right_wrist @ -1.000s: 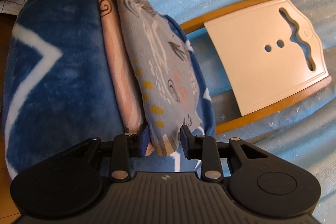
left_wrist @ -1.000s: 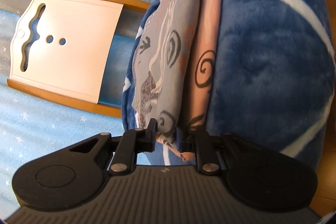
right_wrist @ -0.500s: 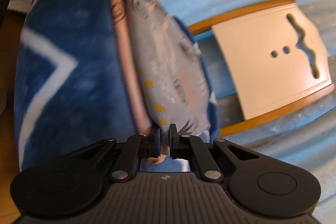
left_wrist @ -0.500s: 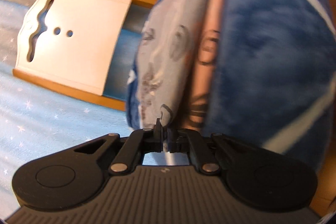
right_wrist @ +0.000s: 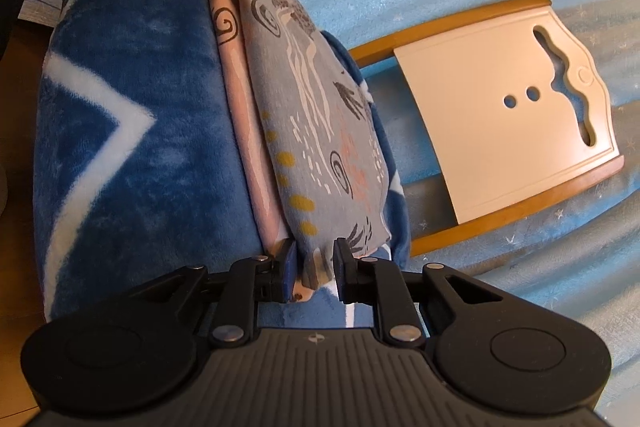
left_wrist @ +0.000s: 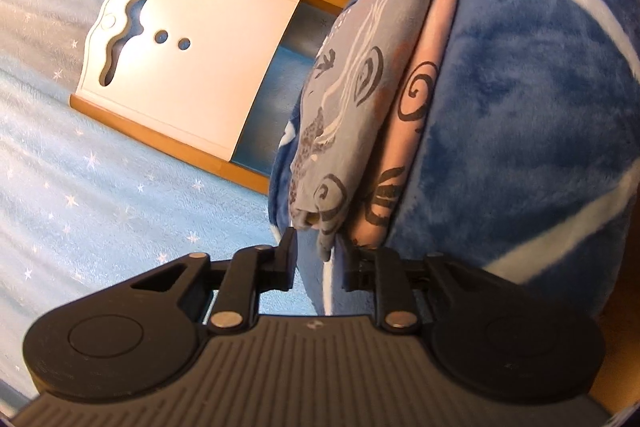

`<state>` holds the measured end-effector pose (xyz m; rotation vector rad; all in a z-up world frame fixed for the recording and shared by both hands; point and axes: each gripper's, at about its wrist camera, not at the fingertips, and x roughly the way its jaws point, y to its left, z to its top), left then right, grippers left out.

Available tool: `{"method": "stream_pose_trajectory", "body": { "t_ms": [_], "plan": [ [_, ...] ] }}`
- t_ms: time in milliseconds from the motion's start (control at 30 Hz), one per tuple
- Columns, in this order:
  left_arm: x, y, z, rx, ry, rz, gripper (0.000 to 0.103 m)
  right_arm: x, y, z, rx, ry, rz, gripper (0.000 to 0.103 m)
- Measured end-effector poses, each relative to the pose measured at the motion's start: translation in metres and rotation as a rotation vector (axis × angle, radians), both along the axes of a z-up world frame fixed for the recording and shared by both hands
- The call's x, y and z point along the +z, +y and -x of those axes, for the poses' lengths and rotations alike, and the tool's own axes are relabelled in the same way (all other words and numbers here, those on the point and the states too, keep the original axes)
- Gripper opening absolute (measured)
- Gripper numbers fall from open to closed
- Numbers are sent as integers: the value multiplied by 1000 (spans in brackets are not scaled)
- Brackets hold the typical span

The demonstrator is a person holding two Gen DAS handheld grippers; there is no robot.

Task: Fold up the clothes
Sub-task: 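Lower the shirt with both grippers onto the pink folded cloth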

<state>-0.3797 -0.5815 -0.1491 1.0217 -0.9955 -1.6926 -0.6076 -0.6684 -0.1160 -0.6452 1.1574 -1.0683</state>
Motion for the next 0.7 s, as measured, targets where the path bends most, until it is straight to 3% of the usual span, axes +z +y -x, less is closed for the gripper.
{"method": "stream_pose_trajectory", "body": {
  "t_ms": [100, 133, 233, 333, 467, 700],
  "plan": [
    [-4, 1, 1, -28, -26, 25, 20, -1, -3, -2, 4, 3, -6, 16],
    [-4, 0, 2, -39, -35, 26, 17, 0, -5, -3, 2, 0, -13, 6],
    [-2, 0, 4, -57, -37, 15, 3, 8, -7, 0, -7, -28, -11, 3],
    [0, 4, 3, -64, -12, 9, 3, 14, -5, 4, -21, -53, 7, 2],
    [-11, 9, 4, -80, -61, -2, 2, 0, -5, 7, -27, -28, -29, 3],
    [-11, 11, 3, -67, -38, -21, 2, -2, -8, 8, -34, -31, -27, 4]
  ]
}}
